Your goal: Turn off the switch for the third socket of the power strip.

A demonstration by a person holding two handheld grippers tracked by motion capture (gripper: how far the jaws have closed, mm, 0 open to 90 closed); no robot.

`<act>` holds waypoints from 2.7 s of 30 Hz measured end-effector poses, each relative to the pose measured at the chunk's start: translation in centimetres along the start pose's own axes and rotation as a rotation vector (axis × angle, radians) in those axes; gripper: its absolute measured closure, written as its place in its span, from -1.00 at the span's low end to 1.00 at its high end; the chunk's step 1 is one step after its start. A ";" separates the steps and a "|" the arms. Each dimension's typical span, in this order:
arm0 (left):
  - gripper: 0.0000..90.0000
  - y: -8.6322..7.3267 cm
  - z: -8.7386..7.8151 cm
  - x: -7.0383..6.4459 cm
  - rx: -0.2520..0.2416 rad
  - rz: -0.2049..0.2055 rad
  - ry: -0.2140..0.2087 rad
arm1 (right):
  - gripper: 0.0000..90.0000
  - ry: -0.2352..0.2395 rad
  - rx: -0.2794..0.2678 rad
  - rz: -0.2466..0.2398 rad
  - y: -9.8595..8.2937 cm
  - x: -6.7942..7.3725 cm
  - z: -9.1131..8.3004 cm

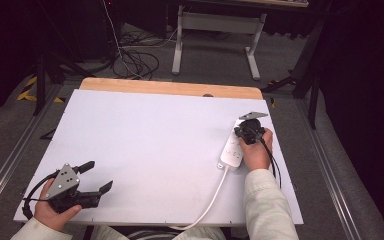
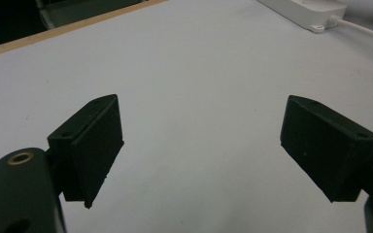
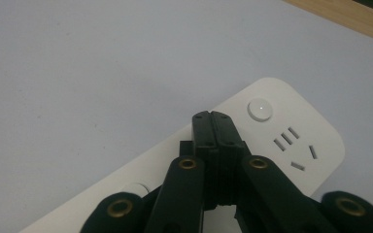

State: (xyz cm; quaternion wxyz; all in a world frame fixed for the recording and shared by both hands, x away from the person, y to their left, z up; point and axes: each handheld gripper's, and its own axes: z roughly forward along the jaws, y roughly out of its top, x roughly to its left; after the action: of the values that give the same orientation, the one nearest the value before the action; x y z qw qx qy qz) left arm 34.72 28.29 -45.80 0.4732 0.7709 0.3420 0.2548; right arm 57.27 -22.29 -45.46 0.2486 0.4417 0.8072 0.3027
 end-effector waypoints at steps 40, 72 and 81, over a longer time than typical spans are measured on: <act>-0.64 0.1 0.0 0.0 -0.001 0.005 0.000 | 1.00 -0.039 -0.053 -0.022 1.7 1.4 -1.9; -0.63 0.3 -0.2 0.3 0.015 -0.010 0.005 | 0.13 0.049 -0.228 -0.037 2.1 2.5 -7.5; -0.62 0.3 -0.3 0.3 0.010 -0.006 0.015 | -0.22 0.132 -0.287 -0.044 1.1 3.8 -10.9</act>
State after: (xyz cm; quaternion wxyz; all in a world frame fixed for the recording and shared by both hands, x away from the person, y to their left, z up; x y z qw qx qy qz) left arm 34.76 28.59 -45.41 0.4676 0.7702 0.3490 0.2575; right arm 48.79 -21.43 -37.62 0.2621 0.3629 0.7798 0.4377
